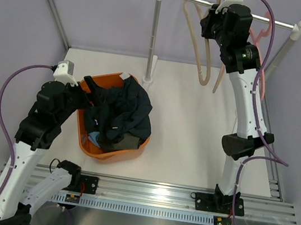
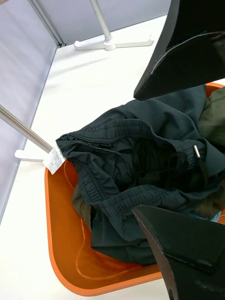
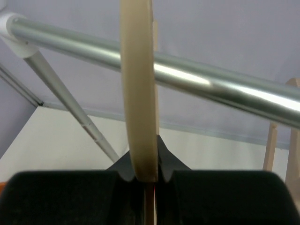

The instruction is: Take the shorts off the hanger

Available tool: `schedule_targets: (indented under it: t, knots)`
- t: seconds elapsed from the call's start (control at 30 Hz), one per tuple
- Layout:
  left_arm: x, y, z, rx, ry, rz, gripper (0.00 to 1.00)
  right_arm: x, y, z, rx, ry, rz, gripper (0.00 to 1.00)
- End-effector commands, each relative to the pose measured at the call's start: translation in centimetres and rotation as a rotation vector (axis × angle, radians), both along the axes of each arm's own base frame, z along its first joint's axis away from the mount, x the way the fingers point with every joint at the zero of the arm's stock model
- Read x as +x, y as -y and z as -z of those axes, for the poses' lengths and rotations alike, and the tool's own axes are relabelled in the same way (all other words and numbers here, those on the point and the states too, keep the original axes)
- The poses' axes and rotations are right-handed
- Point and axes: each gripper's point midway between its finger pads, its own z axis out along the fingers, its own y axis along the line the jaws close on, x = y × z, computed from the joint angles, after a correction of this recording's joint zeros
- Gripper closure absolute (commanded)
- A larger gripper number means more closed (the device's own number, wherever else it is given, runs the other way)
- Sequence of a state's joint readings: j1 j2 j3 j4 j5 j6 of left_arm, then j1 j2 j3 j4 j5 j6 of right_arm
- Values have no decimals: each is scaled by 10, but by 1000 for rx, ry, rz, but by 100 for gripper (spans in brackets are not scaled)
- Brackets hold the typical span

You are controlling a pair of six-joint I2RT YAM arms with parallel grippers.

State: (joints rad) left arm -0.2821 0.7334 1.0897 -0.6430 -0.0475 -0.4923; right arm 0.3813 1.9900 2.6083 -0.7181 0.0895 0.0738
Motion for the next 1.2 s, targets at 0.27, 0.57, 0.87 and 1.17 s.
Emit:
schedule_targets:
  t: [0.27, 0.57, 0.87, 1.17]
  knots:
    - [-8, -3, -21, 45, 83, 32, 1, 38, 13, -18, 52, 119, 74, 100]
    - [-10, -1, -15, 44, 72, 43, 1, 51, 5, 14, 58, 46, 57, 100]
    - [-10, 0, -11, 39, 66, 48, 1, 40, 9, 8, 69, 40, 58, 96]
    - [-9, 1, -10, 37, 64, 49, 1, 24, 14, -2, 74, 48, 58, 68]
